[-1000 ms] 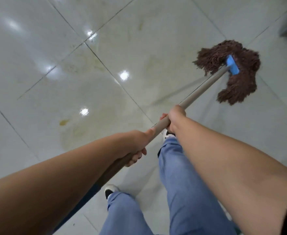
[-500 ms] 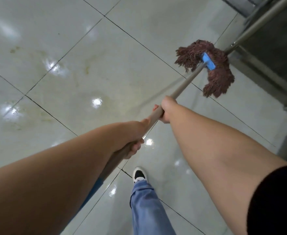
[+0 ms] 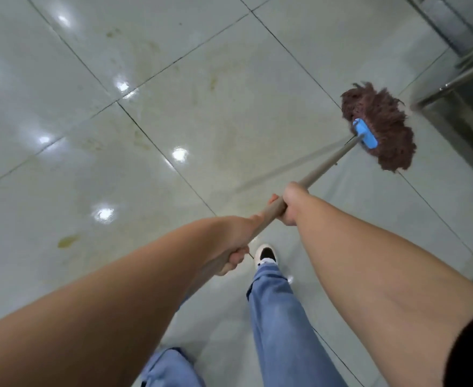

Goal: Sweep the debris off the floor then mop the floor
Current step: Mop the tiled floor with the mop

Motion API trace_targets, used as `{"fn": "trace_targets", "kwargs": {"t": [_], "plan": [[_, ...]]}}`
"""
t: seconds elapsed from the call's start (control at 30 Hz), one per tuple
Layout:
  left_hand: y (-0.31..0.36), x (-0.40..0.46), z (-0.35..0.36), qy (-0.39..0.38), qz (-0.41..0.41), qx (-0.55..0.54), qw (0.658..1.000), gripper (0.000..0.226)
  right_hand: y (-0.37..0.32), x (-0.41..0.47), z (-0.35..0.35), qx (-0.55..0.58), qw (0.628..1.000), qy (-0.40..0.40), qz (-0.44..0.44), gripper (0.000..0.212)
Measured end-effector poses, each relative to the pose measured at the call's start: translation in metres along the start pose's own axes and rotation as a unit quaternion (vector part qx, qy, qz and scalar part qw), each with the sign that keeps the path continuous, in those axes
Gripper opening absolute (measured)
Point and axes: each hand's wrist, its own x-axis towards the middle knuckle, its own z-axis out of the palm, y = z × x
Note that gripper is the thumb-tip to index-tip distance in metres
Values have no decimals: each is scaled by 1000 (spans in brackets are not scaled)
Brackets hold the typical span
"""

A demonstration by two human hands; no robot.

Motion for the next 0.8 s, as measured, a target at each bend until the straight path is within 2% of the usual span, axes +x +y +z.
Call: {"fn": "trace_targets", "kwargs": {"t": [0.27,0.43,0.6,0.8], "plan": [[-295,-56,-95,39,-95,4,995,64,250,-126,156,2,998,-24,56,28],[-404,-106,-133,24,-154,18,988,67,345,-198,207,11,995,-54,85,35],[-401,-115,-125,21,-166,16,986,68,347,-209,201,20,996,-40,72,33],[-317,-93,-111,32,-143,-1,989,69,271,-171,172,27,995,-61,73,38]]}}
